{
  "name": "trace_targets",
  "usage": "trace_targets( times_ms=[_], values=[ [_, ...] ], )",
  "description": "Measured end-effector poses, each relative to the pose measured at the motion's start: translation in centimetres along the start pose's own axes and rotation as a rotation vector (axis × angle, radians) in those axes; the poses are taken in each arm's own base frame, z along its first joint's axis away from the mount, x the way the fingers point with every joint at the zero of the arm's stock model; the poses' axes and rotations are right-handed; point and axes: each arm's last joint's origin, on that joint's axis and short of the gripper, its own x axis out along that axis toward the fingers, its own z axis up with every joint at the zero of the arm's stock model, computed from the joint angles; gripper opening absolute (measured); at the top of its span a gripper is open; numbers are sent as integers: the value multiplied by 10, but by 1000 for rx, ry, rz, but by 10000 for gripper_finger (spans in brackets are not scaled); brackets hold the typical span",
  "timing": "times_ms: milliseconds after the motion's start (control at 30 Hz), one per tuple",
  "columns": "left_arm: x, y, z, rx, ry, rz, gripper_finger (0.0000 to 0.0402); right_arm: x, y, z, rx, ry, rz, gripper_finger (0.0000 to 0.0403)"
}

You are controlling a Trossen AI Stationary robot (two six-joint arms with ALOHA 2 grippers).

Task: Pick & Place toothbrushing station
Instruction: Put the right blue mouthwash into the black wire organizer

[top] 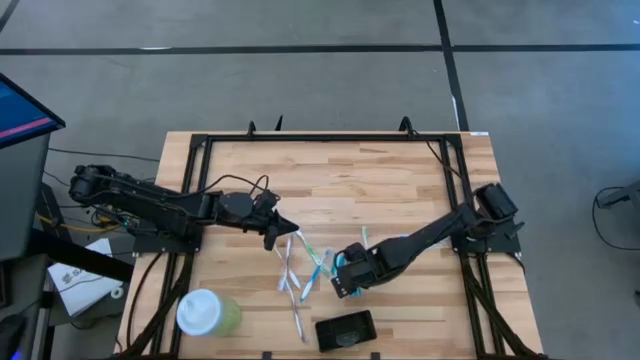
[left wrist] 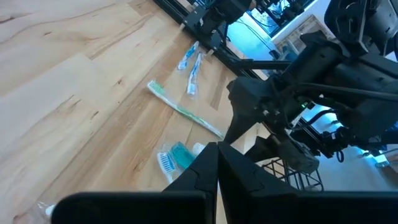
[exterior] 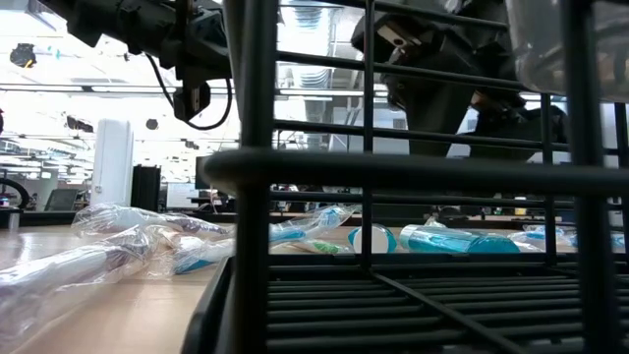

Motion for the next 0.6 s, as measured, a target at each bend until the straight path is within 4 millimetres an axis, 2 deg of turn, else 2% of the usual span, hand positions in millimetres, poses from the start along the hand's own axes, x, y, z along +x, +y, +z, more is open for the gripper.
trace_targets(
  times_ms=[100,233,300,600],
  values=[
    [0,0,0,0,-1,1,2,1,2,-4,-7,1,12,214],
    [0,1,1,-2,-6,7,2,17,-3,-6,-4,9,-43,214],
    [0,1,1,-2,-10,11,2,24,1,-5,-6,43,-15,214],
    [0,1,2,-1,-18,4,2,25,-2,2,-17,35,-37,214]
  ],
)
